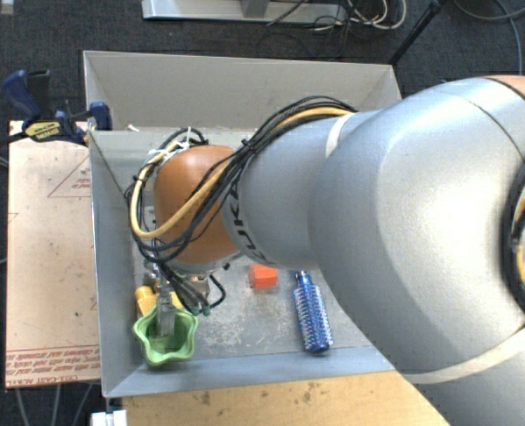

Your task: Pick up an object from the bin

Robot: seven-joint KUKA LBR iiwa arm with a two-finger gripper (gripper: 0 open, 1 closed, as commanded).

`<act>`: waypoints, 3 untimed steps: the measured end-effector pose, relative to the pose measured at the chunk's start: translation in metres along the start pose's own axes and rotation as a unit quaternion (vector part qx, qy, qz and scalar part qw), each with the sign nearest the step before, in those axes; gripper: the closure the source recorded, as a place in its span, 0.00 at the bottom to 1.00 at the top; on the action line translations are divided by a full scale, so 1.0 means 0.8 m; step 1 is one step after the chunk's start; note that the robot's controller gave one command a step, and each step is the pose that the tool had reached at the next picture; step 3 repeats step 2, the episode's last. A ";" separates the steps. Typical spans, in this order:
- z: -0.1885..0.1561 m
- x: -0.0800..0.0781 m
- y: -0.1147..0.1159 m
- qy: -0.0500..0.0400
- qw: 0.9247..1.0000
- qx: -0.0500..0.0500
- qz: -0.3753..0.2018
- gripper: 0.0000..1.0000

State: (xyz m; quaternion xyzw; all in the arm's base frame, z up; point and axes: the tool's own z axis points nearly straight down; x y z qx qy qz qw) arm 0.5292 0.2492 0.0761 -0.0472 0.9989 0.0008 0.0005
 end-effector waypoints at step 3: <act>-0.118 -0.003 0.001 -0.004 1.000 -0.001 0.000 1.00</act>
Offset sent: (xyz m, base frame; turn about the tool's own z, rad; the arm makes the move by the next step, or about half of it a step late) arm 0.0000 0.0002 0.0156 0.0000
